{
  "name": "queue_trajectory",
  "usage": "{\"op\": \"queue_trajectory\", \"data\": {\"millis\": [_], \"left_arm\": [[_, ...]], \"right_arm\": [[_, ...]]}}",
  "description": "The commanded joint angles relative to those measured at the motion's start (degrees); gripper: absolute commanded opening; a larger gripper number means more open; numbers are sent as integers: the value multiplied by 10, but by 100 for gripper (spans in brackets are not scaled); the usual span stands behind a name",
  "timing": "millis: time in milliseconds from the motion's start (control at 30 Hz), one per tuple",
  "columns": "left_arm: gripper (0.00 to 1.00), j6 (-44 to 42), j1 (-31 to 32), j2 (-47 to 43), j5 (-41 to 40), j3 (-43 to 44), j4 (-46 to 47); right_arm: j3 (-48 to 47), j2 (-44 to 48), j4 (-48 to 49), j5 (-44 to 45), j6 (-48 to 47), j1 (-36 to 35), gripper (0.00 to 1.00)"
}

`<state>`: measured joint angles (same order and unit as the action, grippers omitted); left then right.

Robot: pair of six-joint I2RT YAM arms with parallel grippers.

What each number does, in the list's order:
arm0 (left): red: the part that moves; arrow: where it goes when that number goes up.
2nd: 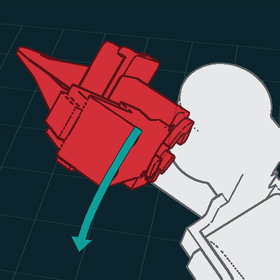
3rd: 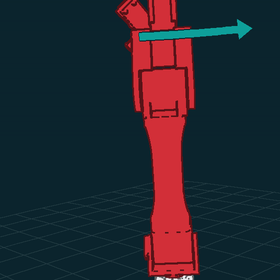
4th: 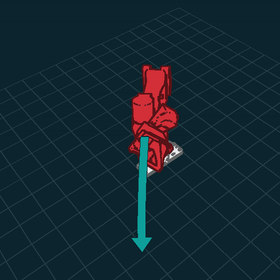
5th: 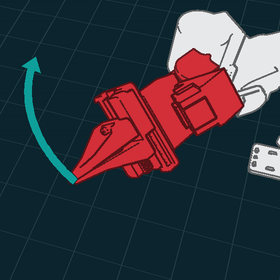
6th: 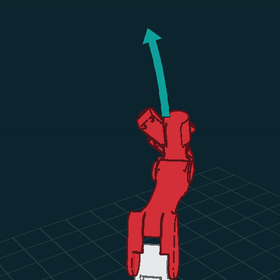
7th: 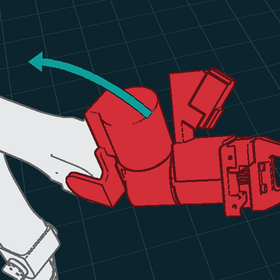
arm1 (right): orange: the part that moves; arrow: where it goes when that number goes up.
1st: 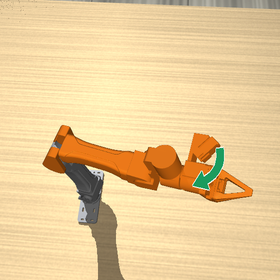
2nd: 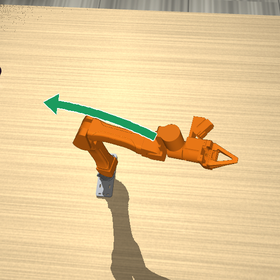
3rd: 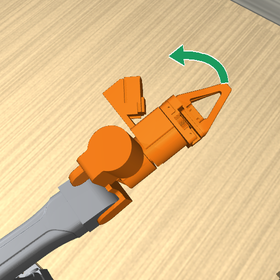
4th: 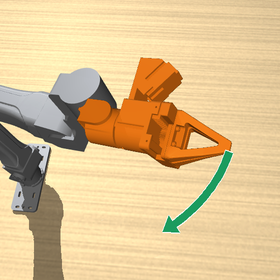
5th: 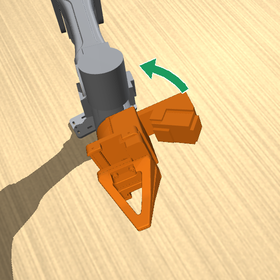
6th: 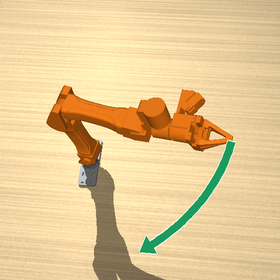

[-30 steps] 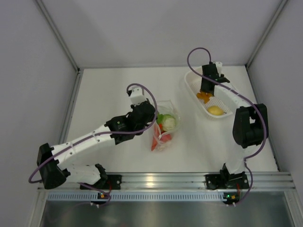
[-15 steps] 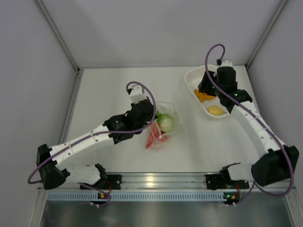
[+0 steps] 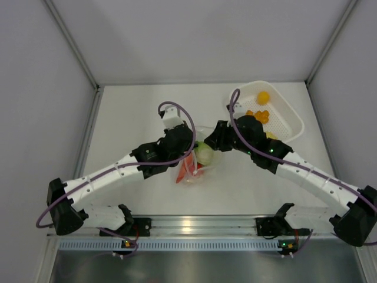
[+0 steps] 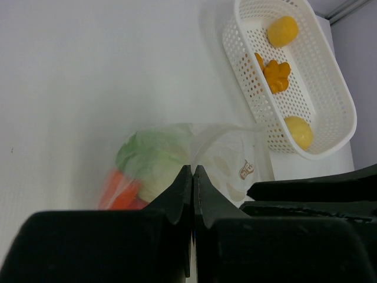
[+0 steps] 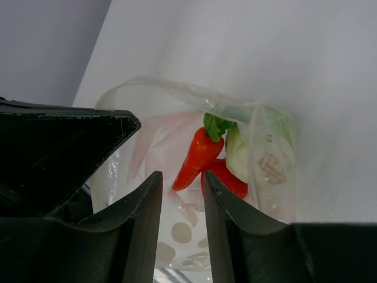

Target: Open the zip-top bag and remove the fake food

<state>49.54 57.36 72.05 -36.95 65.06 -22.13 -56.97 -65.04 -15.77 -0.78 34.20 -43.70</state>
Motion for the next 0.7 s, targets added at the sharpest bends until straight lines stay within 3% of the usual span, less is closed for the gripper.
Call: {"op": "queue_trajectory", "data": {"millis": [0, 467, 667], "left_arm": [[0, 6, -1, 3, -9, 18, 9], [0, 10, -1, -5, -22, -2, 8], [0, 10, -1, -3, -18, -8, 9]], "right_arm": [[-7, -24, 69, 45, 28, -37, 34], [6, -177, 202, 158, 58, -73, 31], [5, -245, 237, 205, 70, -96, 37]]}}
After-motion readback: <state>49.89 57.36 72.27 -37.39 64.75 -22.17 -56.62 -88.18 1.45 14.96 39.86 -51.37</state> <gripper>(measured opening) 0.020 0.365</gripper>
